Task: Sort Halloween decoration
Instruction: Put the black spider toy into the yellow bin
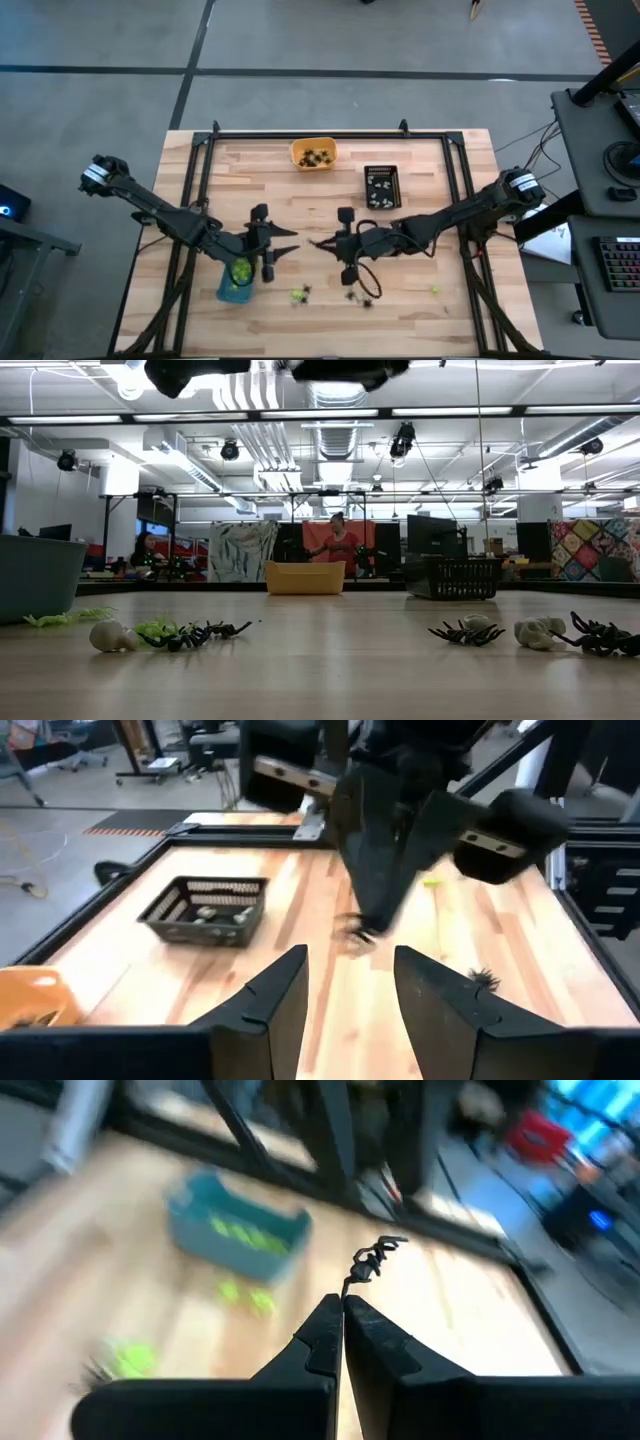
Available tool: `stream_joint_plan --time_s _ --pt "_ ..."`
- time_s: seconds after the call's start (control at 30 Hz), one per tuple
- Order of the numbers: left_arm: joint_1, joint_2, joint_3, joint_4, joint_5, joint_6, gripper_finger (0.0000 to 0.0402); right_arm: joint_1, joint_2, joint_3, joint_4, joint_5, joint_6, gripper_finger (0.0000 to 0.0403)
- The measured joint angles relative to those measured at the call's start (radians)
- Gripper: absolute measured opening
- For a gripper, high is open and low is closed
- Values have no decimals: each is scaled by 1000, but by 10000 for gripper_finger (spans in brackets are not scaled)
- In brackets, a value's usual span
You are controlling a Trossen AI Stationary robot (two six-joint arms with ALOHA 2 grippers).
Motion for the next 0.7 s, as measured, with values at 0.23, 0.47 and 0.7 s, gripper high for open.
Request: stream_joint_plan --time_s 0.23,0.47,0.7 --pt "-1 -102 0 -105 1 -23 135 -106 -33 89 -403 137 142 8" --pt "-1 -103 0 -133 2 -34 135 -318 -32 152 -1001 188 513 8" --pt "-1 -50 0 -132 2 -33 135 -559 -30 67 -1157 14 648 8"
